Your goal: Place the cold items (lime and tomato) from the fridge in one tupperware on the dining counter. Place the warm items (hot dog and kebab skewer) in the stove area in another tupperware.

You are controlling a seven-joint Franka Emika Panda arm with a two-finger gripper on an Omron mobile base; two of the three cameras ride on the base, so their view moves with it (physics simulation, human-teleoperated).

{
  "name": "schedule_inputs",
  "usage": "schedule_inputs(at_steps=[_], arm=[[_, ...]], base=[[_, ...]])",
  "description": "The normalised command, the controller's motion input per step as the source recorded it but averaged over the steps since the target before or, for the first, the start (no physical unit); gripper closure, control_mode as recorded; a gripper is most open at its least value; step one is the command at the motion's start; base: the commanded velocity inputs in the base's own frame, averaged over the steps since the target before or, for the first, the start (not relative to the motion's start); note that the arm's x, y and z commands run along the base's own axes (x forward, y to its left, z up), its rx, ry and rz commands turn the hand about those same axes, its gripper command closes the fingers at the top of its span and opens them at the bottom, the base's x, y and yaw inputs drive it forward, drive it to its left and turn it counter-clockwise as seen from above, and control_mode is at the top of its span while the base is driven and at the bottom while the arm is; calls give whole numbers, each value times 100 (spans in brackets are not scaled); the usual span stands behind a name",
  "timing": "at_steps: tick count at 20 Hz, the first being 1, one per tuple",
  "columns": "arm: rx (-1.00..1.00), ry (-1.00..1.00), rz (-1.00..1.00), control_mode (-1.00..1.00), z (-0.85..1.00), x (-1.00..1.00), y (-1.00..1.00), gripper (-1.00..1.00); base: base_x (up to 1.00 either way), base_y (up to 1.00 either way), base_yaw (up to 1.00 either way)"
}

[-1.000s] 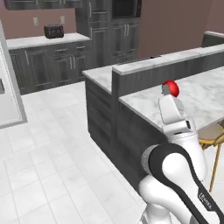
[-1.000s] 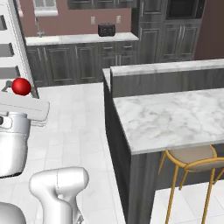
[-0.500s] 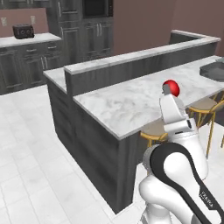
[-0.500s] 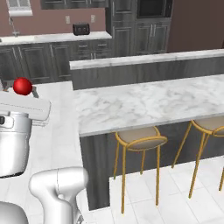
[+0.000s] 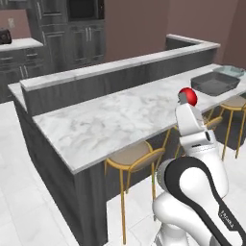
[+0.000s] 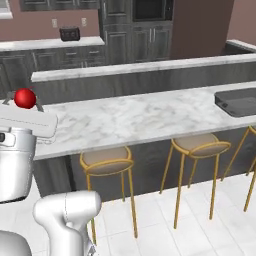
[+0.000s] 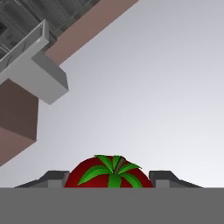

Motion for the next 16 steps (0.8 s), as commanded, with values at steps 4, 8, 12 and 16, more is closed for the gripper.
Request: schedule_inputs(at_steps=[4, 8, 12, 16], arm=[[0, 0, 0, 100, 0, 0, 0, 100], [0, 0, 0, 100, 0, 0, 0, 100], [0, 0, 0, 100, 0, 0, 0, 100], [0, 0, 0, 100, 0, 0, 0, 100]], base=[[36, -100, 0], [30, -100, 0], [31, -100, 0], [37, -100, 0]])
